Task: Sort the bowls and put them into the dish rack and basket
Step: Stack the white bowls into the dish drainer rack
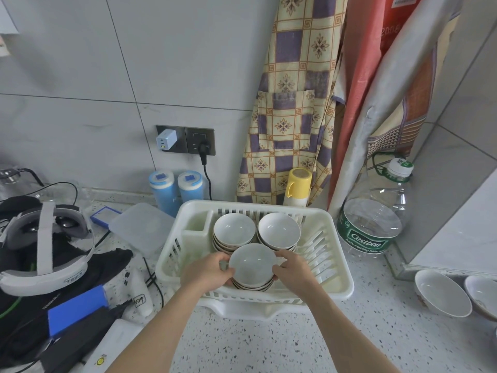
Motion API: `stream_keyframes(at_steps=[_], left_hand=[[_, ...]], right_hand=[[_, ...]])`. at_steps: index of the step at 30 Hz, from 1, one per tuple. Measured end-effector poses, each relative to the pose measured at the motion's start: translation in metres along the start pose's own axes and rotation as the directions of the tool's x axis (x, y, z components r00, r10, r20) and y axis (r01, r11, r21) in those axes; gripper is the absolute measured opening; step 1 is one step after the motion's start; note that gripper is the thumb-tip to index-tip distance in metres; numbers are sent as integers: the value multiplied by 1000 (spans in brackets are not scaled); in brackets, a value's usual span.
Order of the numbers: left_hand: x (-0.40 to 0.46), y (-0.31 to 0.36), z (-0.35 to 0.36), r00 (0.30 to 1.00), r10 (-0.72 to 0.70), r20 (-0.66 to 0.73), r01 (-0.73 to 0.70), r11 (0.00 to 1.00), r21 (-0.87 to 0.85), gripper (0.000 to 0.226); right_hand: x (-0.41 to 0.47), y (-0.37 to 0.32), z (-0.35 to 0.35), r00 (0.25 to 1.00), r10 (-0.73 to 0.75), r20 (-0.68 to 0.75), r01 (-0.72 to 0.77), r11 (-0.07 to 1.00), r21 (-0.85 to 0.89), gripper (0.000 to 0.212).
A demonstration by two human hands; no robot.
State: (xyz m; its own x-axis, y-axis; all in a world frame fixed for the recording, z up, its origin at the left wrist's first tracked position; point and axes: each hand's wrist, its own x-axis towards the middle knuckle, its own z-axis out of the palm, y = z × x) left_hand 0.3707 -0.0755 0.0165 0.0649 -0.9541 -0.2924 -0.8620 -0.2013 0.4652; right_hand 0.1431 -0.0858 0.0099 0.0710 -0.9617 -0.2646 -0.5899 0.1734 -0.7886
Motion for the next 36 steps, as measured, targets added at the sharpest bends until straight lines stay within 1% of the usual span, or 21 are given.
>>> stream_keyframes(at_steps=[4,6,8,9,11,12,13,16,20,27,31,34,36], left_hand=[[-1,0,0,1000,3,-12,-3,999,38,44],[0,0,0,1000,-2,-6,2,999,41,42],[1,0,1,1000,-6,-3,6,999,51,33],[2,0,1,1000,-5,1,5,998,55,28],[3,0,3,1000,-1,15,0,998,63,23],[4,-1,4,1000,2,20,-3,997,72,24],[5,-1,4,1000,4,25,-7,996,84,25],[7,-3,4,999,16,34,-20,993,120,29],[9,-4,5,999,38,39,-43,990,135,29],[8,-5,5,999,50,3,-50,993,110,25],[6,-4,6,999,43,-27,-41,994,99,32],[4,-2,5,999,29,-39,-26,997,75,35],[2,-1,4,999,14,-34,-12,999,53,34]], right_hand=[[1,2,1,1000,-6,9,6,1000,1,38],[2,2,1,1000,8,-4,-8,1000,11,35],[1,1,-1,994,70,-78,-68,997,36,25],[1,1,-2,986,113,-120,-107,993,54,24],[1,0,-5,974,166,-154,-158,985,63,40],[2,0,-5,973,189,-131,-184,982,53,46],[3,-1,-5,972,217,-92,-213,976,52,47],[6,-2,-4,960,278,41,-281,949,145,39],[4,-4,-8,950,293,104,-307,938,161,34],[2,-10,-9,936,323,137,-339,934,111,35],[3,-8,-9,931,332,150,-350,930,110,34],[5,-6,-6,943,320,94,-331,932,148,33],[4,-5,-4,958,285,18,-286,952,114,33]])
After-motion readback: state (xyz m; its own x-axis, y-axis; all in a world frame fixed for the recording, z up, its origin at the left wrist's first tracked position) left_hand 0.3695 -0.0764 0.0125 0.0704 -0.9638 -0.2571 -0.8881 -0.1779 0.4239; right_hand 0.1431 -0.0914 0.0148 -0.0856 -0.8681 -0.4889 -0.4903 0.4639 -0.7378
